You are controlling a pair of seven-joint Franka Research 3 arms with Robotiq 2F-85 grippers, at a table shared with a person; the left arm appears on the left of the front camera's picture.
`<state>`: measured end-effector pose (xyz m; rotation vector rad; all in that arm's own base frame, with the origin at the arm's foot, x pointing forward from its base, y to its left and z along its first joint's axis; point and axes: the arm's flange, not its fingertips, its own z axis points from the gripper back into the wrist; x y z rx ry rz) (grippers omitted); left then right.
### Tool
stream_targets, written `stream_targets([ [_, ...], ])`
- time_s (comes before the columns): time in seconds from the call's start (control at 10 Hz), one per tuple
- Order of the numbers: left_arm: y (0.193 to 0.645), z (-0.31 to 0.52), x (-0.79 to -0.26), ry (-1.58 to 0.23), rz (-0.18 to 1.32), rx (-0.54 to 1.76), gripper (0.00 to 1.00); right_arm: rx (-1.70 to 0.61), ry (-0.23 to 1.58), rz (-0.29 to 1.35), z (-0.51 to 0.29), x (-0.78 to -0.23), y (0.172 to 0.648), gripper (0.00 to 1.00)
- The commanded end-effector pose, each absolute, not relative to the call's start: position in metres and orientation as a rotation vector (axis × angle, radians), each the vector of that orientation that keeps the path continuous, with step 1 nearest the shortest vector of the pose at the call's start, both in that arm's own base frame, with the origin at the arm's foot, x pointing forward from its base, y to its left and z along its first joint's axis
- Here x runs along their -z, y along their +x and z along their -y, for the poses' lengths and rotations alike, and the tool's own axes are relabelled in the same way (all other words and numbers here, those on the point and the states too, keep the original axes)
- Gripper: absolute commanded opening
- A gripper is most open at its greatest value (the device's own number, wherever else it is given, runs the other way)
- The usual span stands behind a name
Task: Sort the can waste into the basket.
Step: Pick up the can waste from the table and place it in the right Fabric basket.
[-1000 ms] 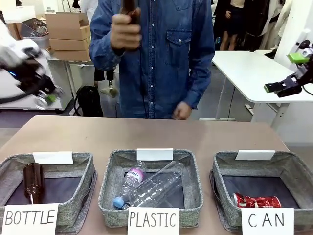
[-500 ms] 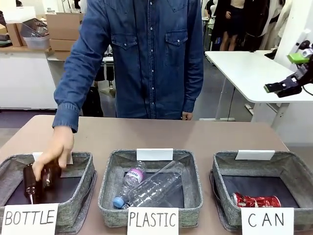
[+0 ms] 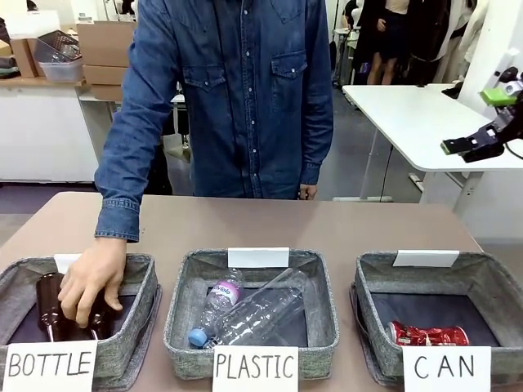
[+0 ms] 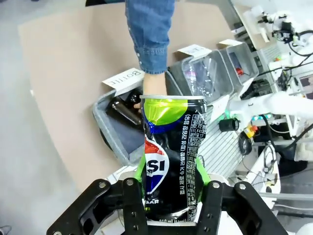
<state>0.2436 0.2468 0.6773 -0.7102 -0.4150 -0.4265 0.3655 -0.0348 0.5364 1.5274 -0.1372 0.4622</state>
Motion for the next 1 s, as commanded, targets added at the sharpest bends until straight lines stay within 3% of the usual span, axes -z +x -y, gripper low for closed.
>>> stream_targets([
  [0.0,0.239,-0.239,-0.667,-0.724,0.403,0.512,0.00,-0.490,1.521,0.143,0.037,-0.537,0.365,1.00],
  [0.5,0.241,-0.171,-0.649,-0.897,0.343,0.647,0.00,-0.462,1.527,0.137,0.035,-0.536,0.366,1.00],
  [0.7,0.253,-0.107,-0.648,-0.939,0.350,0.779,0.00,-0.503,1.377,0.175,0.105,-0.597,0.315,1.00],
  [0.9,0.283,-0.018,-0.639,-0.972,0.292,0.906,0.00,-0.413,1.267,0.114,0.179,-0.613,0.259,1.00],
])
